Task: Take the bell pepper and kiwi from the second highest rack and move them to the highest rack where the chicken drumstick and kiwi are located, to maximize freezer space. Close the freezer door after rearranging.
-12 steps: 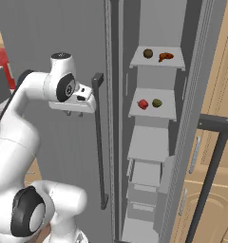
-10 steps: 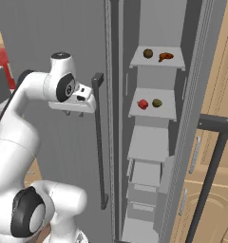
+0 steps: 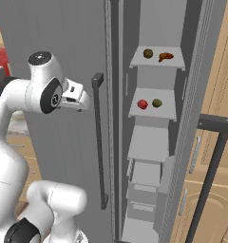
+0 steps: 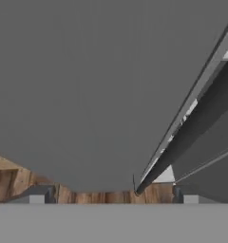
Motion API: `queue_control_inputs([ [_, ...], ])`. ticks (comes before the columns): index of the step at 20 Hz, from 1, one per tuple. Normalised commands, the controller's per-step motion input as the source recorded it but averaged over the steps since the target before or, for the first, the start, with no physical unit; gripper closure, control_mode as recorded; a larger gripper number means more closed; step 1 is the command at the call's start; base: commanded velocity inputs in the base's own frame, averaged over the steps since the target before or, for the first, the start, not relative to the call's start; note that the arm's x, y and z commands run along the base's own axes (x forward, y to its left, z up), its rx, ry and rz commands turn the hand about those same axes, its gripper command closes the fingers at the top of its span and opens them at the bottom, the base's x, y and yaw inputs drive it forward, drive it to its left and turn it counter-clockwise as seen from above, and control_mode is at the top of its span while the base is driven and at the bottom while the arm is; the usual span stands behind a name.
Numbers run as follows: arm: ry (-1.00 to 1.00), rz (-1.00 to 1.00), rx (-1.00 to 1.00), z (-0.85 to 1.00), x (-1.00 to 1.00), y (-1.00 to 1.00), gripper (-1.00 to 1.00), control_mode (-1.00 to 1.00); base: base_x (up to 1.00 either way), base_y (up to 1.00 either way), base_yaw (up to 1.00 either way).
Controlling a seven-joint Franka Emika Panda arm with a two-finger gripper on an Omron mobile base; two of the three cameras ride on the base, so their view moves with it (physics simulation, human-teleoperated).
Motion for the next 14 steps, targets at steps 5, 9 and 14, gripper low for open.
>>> queue_control_inputs([
  [5,-0.31,0.0,0.0,0.39,-0.58,-0.02,-1.0,-1.0,0.0,0.0,0.0],
  [9,-0.13,0.0,0.0,0.19,-0.46,0.0,-1.0,-1.0,0.0,0.0,0.0],
  [14,0.01,0.0,0.0,0.06,-0.3,0.0,-1.0,-1.0,0.0,0.0,0.0],
])
